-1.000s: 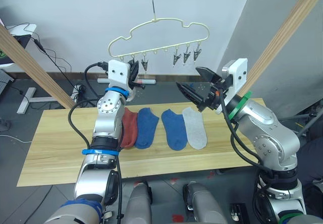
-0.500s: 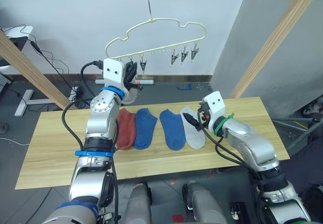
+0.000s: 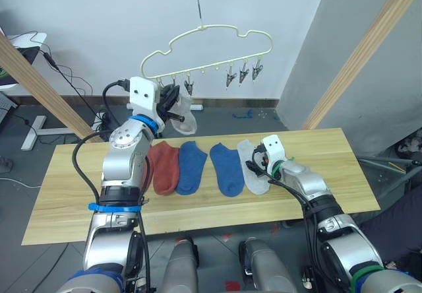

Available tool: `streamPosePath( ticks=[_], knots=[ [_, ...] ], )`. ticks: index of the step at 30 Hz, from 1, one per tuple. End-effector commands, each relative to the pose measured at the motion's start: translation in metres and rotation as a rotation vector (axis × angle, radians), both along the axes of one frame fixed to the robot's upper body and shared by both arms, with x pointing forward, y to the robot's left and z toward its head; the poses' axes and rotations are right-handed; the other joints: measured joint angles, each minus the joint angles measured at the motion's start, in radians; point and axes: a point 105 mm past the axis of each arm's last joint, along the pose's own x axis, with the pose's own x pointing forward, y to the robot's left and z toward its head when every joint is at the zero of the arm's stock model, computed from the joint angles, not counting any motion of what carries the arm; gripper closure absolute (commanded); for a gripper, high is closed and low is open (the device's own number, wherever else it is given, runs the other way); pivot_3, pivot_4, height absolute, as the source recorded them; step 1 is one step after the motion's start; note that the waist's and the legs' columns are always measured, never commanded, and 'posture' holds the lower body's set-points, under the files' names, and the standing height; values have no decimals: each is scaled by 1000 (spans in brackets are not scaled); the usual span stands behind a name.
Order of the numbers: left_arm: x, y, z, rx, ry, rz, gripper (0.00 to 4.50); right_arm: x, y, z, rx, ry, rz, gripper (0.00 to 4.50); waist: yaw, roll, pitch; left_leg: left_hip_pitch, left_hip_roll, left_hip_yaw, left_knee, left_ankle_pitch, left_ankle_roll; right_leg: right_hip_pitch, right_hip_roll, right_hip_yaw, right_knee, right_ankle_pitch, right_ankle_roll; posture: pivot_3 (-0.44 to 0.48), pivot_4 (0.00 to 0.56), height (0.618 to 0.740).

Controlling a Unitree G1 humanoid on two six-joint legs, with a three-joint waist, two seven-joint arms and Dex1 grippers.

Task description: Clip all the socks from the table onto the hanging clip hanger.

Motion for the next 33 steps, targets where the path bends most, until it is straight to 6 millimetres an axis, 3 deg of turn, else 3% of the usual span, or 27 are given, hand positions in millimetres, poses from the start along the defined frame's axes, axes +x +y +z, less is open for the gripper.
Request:
streamPosePath(
  ticks=[1,9,12,15,20,27,33],
  knots=[
    [-7,6,7,7,-29,24,4387,-6,-3,-13,14,48,5,1634,-1,0,0,1,0,0,0,0,0,1,0,0,0,0,0,-17,247,740],
    [-9,12,9,3,-30,49,4387,-14,0,-17,-25,32,75,4470,4,0,-1,3,0,0,0,0,0,2,0,0,0,0,0,10,228,740],
    [-9,11,8,1,-29,45,4387,-16,-2,-14,-30,8,86,4470,9,0,-1,3,0,0,0,0,0,2,0,0,0,0,0,3,220,740],
    [-8,6,6,-47,3,-1,4387,-19,-5,3,-14,-58,107,4470,14,0,-1,3,0,0,0,0,0,2,0,0,0,0,0,-2,217,740],
    [-14,-12,-4,-341,232,-199,4387,-36,2,61,80,-209,207,4470,16,0,-1,2,0,1,0,0,0,2,0,1,0,0,0,-17,212,740],
    [-35,-22,10,-737,436,-461,4387,-84,43,132,429,-152,417,4470,3,0,-1,3,0,-1,1,0,0,2,0,0,4,-1,1,-36,200,740],
    [-49,-29,31,-878,476,-611,4387,-103,65,162,637,-98,504,4470,7,-1,-2,3,0,-2,3,0,0,2,0,-1,6,-1,1,-37,192,740]
  ],
)
